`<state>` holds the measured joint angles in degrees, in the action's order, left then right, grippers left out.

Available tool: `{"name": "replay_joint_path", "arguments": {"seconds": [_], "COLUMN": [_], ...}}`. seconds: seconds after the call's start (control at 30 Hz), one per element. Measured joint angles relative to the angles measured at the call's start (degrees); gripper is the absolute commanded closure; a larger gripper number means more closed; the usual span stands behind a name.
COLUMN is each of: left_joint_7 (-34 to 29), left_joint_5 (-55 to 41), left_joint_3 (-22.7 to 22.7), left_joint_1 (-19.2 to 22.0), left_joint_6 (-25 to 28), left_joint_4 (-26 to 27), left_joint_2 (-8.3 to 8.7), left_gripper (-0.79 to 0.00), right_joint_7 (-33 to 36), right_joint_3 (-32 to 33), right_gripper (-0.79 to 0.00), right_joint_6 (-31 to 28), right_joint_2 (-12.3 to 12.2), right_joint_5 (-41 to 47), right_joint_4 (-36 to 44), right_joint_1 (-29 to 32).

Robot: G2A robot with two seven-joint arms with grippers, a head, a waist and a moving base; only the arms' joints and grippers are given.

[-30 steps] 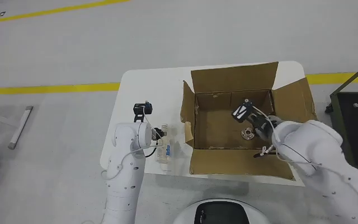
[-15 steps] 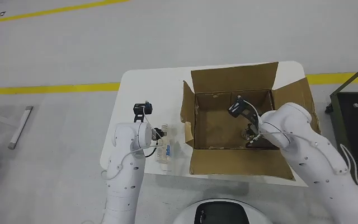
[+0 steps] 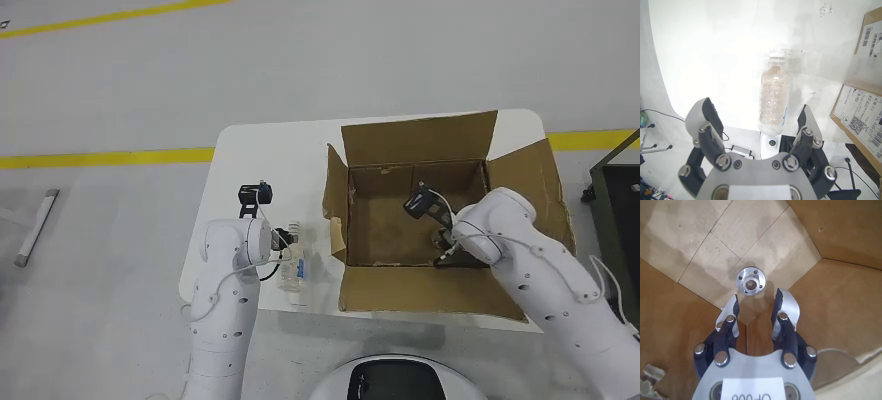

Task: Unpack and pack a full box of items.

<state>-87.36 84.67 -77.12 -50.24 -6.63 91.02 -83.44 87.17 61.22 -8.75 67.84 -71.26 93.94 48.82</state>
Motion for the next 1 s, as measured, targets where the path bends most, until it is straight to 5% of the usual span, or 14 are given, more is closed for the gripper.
{"name": "replay_joint_path", "arguments": {"seconds": [1.0], "left_joint_7": [0.0], "left_joint_5": [0.0], "left_joint_3": [0.0], "left_joint_1": [0.0], "left_joint_6": [0.0], "left_joint_4": [0.0], "left_joint_2": [0.0], "left_gripper": [-0.785], "right_joint_7": [-3.3], "right_joint_3": [-4.49], "right_gripper": [-0.372], "right_joint_6": [0.31], "right_joint_2": [1.76], "right_joint_5": [-2.56], "right_joint_4": [-8.64], "right_joint_1": [-2.53]}}
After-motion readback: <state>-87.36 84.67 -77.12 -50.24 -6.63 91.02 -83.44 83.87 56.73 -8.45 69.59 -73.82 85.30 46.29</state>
